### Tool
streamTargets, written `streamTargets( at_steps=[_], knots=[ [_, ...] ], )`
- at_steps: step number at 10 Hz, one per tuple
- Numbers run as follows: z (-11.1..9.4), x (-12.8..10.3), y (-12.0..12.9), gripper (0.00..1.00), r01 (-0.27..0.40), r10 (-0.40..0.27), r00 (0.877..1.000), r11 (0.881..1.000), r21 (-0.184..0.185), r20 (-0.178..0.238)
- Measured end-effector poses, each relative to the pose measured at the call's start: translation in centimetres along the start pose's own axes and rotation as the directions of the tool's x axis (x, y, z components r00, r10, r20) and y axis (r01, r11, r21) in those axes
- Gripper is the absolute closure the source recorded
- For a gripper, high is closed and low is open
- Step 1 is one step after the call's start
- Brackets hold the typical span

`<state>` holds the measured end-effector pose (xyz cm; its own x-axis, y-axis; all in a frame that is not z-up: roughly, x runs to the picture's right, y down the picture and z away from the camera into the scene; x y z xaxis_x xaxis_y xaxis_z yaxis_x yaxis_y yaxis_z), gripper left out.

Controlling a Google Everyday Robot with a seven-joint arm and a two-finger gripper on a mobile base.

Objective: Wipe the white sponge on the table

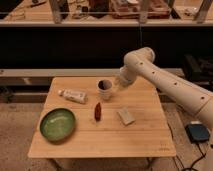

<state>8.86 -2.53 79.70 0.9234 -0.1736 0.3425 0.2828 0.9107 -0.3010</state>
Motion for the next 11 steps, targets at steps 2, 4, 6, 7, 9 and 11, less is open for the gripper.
streamTargets(
  at_steps=[2, 4, 6, 7, 9, 11],
  knots=[
    [0.1, 0.3, -0.7, 0.59, 0.017, -0.017, 1.000, 1.000, -0.002, 0.002],
    [0.1, 0.1, 0.3, 0.59, 0.009, -0.009, 1.000, 1.000, 0.019, 0.000],
    [-0.6, -1.0, 2.4, 0.59, 0.013, -0.013, 1.000, 1.000, 0.012, 0.000],
    [-1.0, -0.8, 2.9, 0.59, 0.010, -0.010, 1.000, 1.000, 0.011, -0.002],
    [-1.3, -0.8, 2.8, 0.59, 0.012, -0.012, 1.000, 1.000, 0.011, 0.004],
    [-1.5, -0.1, 2.8, 0.59, 0.009, -0.009, 1.000, 1.000, 0.010, 0.001]
  ],
)
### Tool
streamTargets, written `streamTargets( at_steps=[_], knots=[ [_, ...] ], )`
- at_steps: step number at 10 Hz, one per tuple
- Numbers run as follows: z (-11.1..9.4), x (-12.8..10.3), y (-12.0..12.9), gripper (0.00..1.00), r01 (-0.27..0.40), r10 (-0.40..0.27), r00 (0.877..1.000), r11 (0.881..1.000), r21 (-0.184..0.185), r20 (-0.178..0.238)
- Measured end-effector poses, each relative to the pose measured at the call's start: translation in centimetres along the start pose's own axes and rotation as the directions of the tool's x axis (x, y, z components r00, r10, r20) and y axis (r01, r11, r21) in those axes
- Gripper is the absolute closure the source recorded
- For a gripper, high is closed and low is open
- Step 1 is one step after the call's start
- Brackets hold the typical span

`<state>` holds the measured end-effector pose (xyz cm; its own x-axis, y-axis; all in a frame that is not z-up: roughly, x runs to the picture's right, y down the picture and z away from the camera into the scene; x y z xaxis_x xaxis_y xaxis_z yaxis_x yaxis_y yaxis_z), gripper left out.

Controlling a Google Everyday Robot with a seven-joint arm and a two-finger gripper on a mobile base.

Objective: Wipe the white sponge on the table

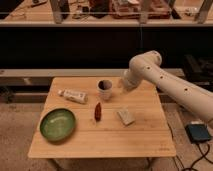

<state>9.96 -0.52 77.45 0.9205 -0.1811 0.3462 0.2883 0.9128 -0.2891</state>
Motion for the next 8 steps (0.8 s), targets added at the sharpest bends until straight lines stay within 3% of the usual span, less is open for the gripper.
streamTargets(
  at_steps=[5, 8],
  knots=[
    [2.4, 0.5, 0.9, 0.59, -0.020, 0.020, 1.000, 1.000, -0.012, 0.013],
    [1.7, 0.2, 1.0, 0.59, -0.029, 0.029, 1.000, 0.999, -0.020, 0.004]
  ],
)
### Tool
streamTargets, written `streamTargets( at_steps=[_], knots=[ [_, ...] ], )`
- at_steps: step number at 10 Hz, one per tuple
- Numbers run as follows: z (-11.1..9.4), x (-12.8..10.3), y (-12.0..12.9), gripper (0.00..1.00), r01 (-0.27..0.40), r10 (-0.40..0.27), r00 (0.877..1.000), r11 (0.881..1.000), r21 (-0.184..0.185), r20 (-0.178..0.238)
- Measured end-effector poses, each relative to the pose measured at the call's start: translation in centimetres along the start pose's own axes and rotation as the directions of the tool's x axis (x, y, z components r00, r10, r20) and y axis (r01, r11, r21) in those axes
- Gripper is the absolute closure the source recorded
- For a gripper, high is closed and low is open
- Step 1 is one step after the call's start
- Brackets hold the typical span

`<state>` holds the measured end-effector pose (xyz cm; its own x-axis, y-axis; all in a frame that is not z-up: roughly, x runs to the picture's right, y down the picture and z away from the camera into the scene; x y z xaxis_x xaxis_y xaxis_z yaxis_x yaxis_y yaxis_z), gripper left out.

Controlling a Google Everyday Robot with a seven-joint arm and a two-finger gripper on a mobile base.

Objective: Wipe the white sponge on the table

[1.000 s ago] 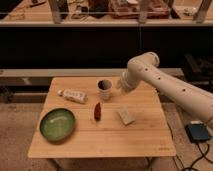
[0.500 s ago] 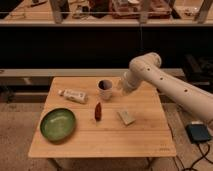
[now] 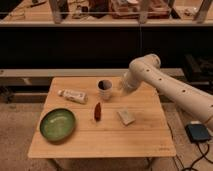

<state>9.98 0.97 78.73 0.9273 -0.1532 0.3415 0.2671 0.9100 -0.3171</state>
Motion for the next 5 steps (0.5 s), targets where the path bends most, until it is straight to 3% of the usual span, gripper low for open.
streamTargets(
  at_steps=[2, 5],
  knots=[
    [0.7, 0.5, 0.7, 0.59, -0.004, 0.004, 1.000, 1.000, -0.006, 0.001],
    [1.1, -1.2, 0.5, 0.59, -0.001, 0.001, 1.000, 1.000, -0.008, 0.015]
  ],
)
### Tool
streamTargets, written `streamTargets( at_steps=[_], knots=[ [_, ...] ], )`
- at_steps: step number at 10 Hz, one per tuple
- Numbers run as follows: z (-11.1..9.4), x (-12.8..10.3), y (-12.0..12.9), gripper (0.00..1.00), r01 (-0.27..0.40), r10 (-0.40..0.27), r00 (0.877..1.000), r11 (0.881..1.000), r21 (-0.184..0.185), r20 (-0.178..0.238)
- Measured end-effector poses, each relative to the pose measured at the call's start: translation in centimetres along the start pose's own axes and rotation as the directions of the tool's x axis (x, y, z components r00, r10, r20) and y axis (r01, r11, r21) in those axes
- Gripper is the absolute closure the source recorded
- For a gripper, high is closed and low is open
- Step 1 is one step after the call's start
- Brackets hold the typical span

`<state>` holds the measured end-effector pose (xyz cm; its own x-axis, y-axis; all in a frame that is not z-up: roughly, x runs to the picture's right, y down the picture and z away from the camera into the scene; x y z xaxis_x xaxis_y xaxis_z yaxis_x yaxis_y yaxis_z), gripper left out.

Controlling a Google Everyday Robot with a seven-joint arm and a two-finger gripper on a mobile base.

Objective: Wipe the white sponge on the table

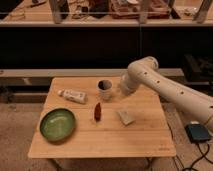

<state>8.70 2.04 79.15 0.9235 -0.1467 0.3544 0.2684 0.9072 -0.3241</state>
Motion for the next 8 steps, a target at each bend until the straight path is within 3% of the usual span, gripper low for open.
streamTargets(
  at_steps=[4, 6, 8],
  knots=[
    [0.1, 2.5, 1.6, 0.59, -0.014, 0.014, 1.000, 1.000, -0.018, 0.013],
    [0.0, 1.5, 2.6, 0.58, -0.023, 0.024, 1.000, 0.999, -0.021, 0.014],
    [0.5, -0.4, 2.3, 0.43, -0.025, 0.026, 0.999, 0.999, -0.033, 0.022]
  ],
)
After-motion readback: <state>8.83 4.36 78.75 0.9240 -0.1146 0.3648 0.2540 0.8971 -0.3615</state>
